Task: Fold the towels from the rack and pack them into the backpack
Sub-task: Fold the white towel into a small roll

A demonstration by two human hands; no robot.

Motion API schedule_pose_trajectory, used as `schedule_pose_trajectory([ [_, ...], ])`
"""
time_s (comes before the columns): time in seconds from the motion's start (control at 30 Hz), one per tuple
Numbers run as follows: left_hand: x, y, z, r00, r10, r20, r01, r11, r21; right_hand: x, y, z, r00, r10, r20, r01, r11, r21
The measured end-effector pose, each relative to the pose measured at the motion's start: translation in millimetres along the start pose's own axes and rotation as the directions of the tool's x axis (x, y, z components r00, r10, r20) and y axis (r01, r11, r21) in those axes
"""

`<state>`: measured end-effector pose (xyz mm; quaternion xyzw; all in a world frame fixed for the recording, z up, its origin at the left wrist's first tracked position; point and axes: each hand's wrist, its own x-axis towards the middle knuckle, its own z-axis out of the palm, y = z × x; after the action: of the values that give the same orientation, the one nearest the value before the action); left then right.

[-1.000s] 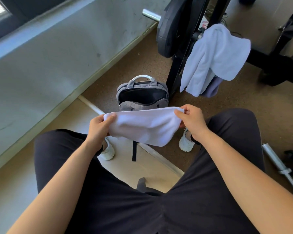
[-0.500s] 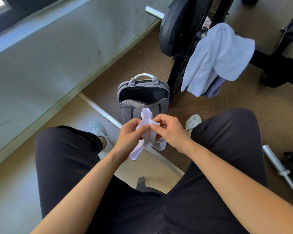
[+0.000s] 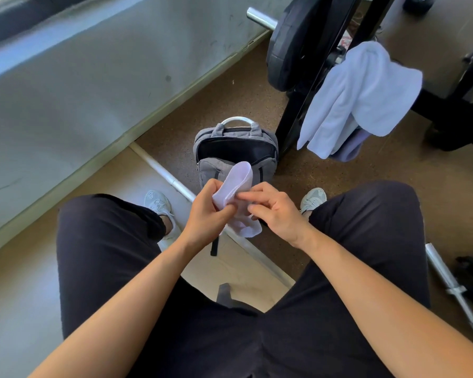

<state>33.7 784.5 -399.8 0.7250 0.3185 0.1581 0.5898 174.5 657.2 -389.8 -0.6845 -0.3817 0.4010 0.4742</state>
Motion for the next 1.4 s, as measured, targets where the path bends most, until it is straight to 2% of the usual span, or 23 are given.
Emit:
schedule_pose_trajectory([
  [0.1,1.9,-2.0,-3.8,1.0,0.006,-0.012,-0.007,0.999,-0.045,-0.1,1.0,0.9,0.984,-0.135,-0.119,0.115,0.98,-0.159],
  [0.2,3.5,-2.7,-6.4,0.997,0.052,0.063,-0.051,0.998,-0.022,-0.7,-5.0,2.7,0.967,-0.211,-0.145,0.184,0.967,-0.178],
  [0.37,2.7,-1.2,-10.6,0.978,0.118,0.17,-0.125,0.991,0.036,-0.5,-2.4,10.9,1.0,0.007,0.028,-0.001,0.977,-0.212],
  [0.5,0.7,2.0,-10.6,0.97,0.109,0.219,-0.11,0.994,-0.006,3.9,1.1,3.8,1.0,0.007,0.011,-0.004,0.976,-0.22],
  [0.57,2.2,-0.3,-10.6,0.97,0.105,0.219,-0.109,0.994,0.005,4.5,0.2,1.0,1.0,0.021,-0.013,-0.022,0.985,-0.173],
  [0.73,8.4,-14.7,-11.6,0.984,0.086,0.155,-0.122,0.963,0.239,2.8,-2.2,-0.4,0.999,0.034,-0.037,-0.037,0.996,-0.083],
  [0.93,24.8,-29.7,-7.8,0.968,0.026,0.25,-0.12,0.923,0.367,4.7,-6.1,-4.9,0.997,0.013,-0.074,-0.007,0.996,0.086],
  [1.17,28.9,-31.9,-6.4,0.954,-0.105,0.28,0.046,0.976,0.212,3.4,-11.9,-24.7,0.987,0.073,-0.143,-0.021,0.941,0.337],
  [1.3,23.6,-30.5,-2.0,0.959,-0.038,0.281,-0.011,0.985,0.171,2.1,-11.9,-31.9,0.988,0.089,-0.126,-0.028,0.907,0.42],
  [1.4,18.9,-24.5,1.7,0.974,0.12,0.193,-0.162,0.962,0.218,1.6,-10.8,-29.8,0.994,0.083,-0.074,-0.041,0.894,0.447],
])
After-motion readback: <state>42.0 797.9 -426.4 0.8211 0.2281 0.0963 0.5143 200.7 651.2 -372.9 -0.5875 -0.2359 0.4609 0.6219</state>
